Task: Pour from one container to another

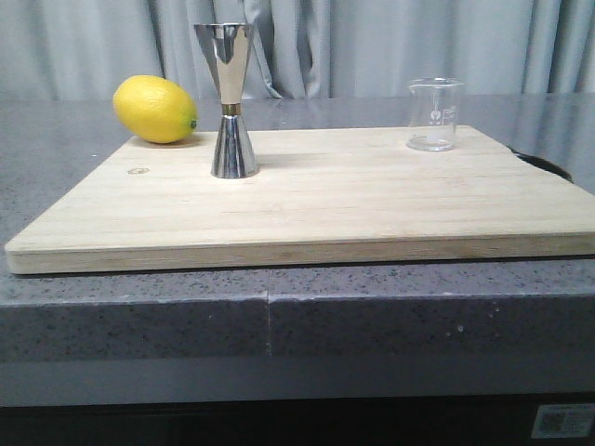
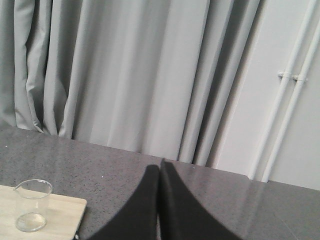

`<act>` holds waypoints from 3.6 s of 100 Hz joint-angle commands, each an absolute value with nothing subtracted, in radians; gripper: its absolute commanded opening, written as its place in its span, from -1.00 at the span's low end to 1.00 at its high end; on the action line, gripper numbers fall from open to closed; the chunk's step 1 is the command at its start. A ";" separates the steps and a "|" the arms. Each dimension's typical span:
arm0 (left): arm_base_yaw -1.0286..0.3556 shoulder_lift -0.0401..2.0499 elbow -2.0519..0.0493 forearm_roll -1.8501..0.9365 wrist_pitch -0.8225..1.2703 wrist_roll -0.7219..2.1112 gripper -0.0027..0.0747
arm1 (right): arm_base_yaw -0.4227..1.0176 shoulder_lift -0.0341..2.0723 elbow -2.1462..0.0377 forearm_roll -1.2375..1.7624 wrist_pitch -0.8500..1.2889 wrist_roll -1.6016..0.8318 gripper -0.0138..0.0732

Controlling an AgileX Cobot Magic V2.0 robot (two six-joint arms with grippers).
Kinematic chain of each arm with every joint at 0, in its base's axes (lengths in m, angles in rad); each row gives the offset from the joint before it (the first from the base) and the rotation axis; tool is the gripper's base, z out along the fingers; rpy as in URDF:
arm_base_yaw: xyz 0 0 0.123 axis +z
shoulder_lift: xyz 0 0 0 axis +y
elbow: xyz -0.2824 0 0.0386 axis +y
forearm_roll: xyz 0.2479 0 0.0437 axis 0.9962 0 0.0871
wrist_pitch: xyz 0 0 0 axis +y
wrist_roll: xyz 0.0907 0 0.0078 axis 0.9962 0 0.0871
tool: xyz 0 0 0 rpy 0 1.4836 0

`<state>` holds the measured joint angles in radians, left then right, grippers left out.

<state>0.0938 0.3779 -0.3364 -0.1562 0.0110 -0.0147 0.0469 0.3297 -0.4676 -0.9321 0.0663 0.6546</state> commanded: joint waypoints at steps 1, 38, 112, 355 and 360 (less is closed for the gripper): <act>0.070 0.347 -0.293 -0.065 -0.227 -0.105 -0.98 | 0.041 0.336 -0.490 -0.943 0.018 0.656 -0.84; 0.039 0.219 -0.113 0.189 -0.299 -0.304 -0.98 | 0.041 0.336 -0.490 -0.943 0.018 0.656 -0.84; 0.039 0.014 0.032 0.181 -0.344 -0.311 -0.98 | 0.041 0.336 -0.490 -0.943 0.018 0.656 -0.84; 0.039 -0.029 0.032 0.120 -0.145 -0.311 -0.98 | 0.041 0.336 -0.490 -0.943 0.017 0.656 -0.84; 0.039 -0.029 0.032 0.120 -0.145 -0.311 -0.98 | 0.041 0.336 -0.489 -0.938 0.005 0.656 -0.84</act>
<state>0.0461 -0.0057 0.0041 0.1292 -0.0767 -0.3050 0.0469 0.3297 -0.4676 -0.9321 0.0637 0.6546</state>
